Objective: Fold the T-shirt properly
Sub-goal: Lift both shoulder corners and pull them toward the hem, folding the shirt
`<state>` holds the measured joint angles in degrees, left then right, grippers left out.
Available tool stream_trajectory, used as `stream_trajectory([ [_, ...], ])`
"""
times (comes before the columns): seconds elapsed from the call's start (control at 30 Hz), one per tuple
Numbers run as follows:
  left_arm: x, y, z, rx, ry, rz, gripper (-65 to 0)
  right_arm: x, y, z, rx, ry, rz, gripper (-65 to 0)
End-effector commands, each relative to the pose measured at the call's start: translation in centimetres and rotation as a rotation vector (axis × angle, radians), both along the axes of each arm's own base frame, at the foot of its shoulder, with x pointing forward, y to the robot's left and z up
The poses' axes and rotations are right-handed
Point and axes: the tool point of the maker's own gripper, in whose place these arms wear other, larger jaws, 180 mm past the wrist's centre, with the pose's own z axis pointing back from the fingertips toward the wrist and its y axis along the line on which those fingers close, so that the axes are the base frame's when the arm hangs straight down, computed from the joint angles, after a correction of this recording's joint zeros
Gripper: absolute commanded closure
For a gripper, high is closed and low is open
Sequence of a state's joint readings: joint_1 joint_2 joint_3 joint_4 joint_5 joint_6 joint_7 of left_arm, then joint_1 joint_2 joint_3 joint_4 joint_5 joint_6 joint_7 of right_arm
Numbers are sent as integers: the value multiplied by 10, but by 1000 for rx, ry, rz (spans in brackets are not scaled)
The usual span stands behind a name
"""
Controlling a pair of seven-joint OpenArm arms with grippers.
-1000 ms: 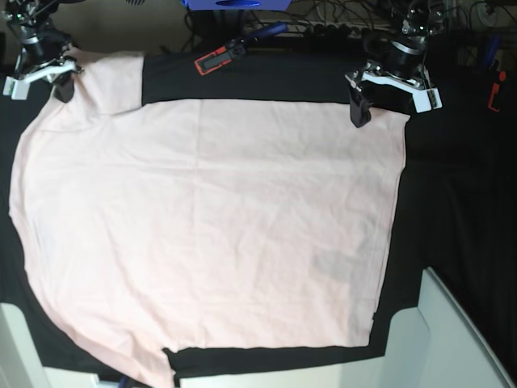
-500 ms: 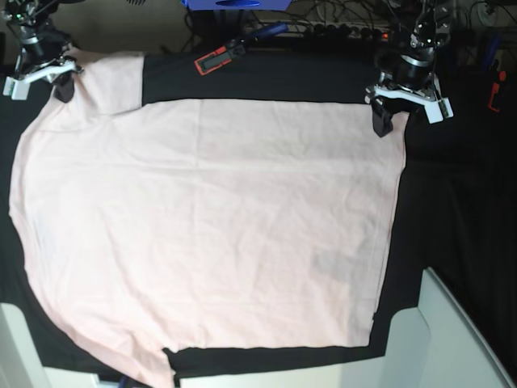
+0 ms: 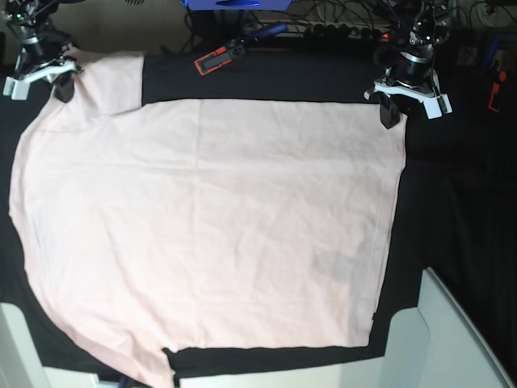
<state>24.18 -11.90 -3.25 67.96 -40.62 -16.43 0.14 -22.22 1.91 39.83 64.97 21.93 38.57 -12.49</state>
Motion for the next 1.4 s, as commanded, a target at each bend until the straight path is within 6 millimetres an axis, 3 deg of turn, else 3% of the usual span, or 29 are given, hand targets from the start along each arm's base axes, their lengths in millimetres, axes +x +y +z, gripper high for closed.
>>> stream_trajectory([
  [0.0,-1,2,2,3,-2,-3,-141,-12,5,-10,-1,71,41,0],
  [0.13,-3,3,2,5,0,-4,-118,-14,5,-10,-1,74,41,0],
  [0.2,-2,3,3,9,-2,-5,0,-14,5,-9,-4,70,43,0],
  [0.33,-5,7,10,22,-13,-6,0,-15,0,-3,-25,63,46,0],
  [0.53,4,7,44,59,-85,-62,0,-2,-11,37,-137,-11,105,0],
  [0.63,9,5,56,64,-116,-72,0,2,-12,44,-155,-16,118,0],
  [0.73,8,27,73,103,-151,-18,0,5,-15,47,-166,2,138,0],
  [0.9,13,47,99,152,-210,18,0,23,-22,66,-218,-40,164,0],
  [1.1,16,48,100,153,-213,20,0,43,-35,69,-244,19,209,0],
  [1.3,15,45,98,143,-215,28,0,71,-44,84,-273,-33,207,0],
  [1.37,24,43,100,137,-223,22,0,77,-52,88,-291,-35,182,0],
])
